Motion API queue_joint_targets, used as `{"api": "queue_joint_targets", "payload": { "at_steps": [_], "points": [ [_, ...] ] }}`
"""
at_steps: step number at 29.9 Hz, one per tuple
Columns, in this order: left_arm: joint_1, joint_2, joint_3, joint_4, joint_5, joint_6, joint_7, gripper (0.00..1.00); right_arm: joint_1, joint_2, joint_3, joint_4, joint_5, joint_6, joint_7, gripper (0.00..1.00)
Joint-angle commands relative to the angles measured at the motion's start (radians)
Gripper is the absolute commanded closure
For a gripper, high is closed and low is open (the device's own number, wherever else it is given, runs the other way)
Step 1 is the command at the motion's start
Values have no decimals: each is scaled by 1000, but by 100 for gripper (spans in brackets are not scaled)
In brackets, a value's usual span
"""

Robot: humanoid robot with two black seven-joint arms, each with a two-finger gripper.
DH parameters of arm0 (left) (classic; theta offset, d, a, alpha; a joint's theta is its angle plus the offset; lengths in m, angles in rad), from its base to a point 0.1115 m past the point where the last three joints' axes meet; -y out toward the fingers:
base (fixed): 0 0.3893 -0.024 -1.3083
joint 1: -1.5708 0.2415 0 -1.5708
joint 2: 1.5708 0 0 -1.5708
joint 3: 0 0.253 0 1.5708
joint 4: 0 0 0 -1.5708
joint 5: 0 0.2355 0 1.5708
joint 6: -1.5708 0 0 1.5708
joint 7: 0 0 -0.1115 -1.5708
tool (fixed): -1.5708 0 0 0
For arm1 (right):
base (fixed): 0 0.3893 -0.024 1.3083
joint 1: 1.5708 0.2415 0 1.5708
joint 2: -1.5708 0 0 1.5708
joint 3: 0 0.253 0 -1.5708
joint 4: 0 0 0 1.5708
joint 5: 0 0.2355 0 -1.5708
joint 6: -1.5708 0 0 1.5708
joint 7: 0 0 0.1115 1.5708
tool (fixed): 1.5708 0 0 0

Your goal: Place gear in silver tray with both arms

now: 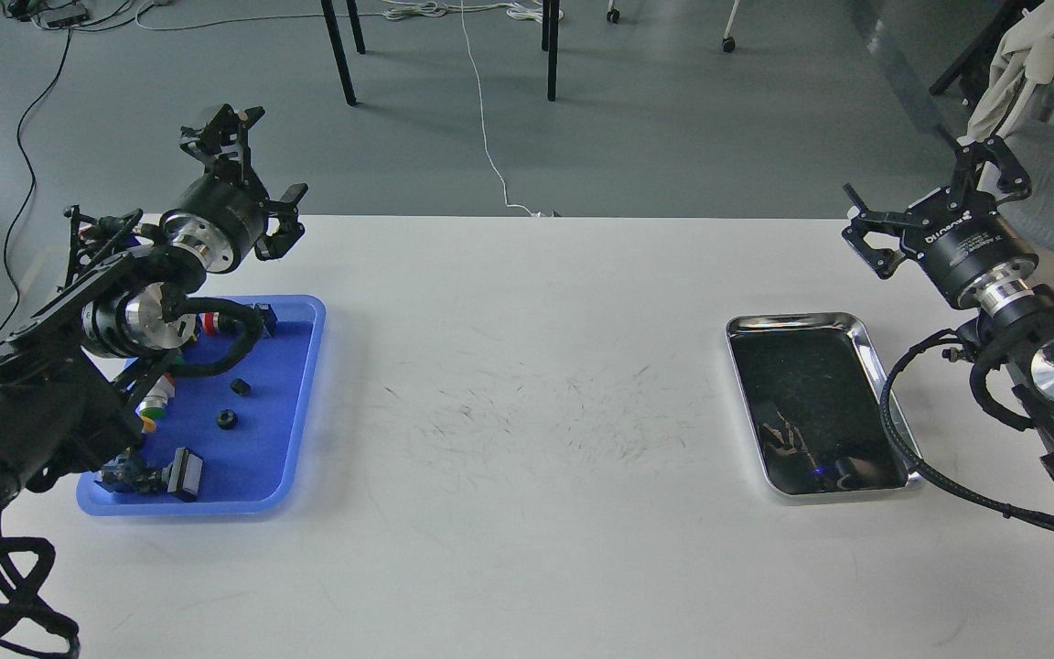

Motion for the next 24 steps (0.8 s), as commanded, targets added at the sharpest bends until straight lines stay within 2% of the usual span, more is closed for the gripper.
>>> {"api": "queue_joint_targets", "payload": {
  "at_steps": [1,4,24],
  "points": [
    [-2,0,4,1,2,0,-5,2,2,0,0,0,0,0,0,1],
    [-4,1,4,1,2,0,-23,2,2,0,-2,0,0,0,0,1],
    [-8,5,4,2,83,-8,-22,2,6,0,-2,3,0,0,0,1]
  ]
}}
